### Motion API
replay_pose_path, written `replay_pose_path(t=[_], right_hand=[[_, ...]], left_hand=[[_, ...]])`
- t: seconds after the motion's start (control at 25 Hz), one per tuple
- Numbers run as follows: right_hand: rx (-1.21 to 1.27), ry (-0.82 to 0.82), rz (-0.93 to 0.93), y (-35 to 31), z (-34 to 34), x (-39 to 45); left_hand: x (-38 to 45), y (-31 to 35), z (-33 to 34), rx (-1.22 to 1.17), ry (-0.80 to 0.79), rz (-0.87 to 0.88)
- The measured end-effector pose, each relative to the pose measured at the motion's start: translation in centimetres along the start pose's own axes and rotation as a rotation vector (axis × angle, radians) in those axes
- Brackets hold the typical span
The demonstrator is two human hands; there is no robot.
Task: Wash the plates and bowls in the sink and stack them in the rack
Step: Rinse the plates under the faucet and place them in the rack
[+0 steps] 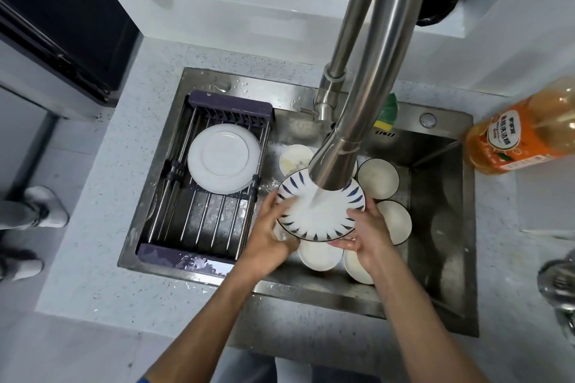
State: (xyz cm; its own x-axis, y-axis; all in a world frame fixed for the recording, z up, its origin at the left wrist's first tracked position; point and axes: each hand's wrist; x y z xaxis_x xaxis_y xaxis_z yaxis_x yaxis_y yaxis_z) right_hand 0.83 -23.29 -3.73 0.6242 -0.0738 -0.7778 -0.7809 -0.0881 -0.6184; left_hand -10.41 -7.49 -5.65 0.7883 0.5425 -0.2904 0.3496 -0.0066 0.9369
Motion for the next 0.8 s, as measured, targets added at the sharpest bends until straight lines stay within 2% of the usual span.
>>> replay_pose_path(t=[0.04,0.08,0.16,0.2,0.28,0.36,0.44,0.52,0.6,0.72,0.8], right_hand=[[-0.004,-0.009,-0.065,0.1,0.0,-0.8],[-0.014,-0.011,-0.120,0.5,0.0,-1.2],[-0.004,-0.005,-0.197,1.4,0.2,-1.5],[0.023,0.007,-0.217,1.7,0.1,-1.6],[0.107,0.046,-0.213,2.0,0.2,-1.9],[0.345,0.024,-0.106,2.9,0.7,-2.4],[0.556,0.002,0.089,3.2,1.1,-2.5],[0.389,0.084,0.139,2.4,1.0,-1.8],[0.227,0.099,0.082,2.0,1.2,-0.6],[0.236,-0.016,0.159,2.0,1.8,-1.0],[0.128,-0.061,0.138,2.1,1.7,-0.8]], left_hand=[[-0.2,0.2,1.2,-0.332,0.073,-0.286],[-0.2,0.4,2.3,-0.556,0.181,-0.492],[1.3,0.4,3.8,-0.541,0.423,-0.623],[2.3,0.3,4.2,-0.446,0.496,-0.633],[3.2,0.5,4.9,-0.348,0.506,-0.658],[2.5,1.0,5.6,-0.518,0.407,-0.705],[1.7,1.8,5.7,-0.756,0.360,-0.734],[1.7,2.1,4.4,-0.668,0.293,-0.715],[2.0,2.5,3.0,-0.521,0.209,-0.648],[1.7,2.5,1.7,-0.602,0.271,-0.595],[1.6,2.7,1.3,-0.472,0.202,-0.571]])
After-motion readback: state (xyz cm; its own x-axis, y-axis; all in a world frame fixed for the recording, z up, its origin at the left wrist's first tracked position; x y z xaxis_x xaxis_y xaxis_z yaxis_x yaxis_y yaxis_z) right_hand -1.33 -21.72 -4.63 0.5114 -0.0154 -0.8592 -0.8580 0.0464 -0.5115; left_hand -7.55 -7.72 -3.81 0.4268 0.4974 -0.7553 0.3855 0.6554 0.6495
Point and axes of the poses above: each hand's wrist, its own x-axis towards the middle knuckle, its own z-axis out of the palm, y = z × x, and after that the axes turned 9 degrees about y, right-handed
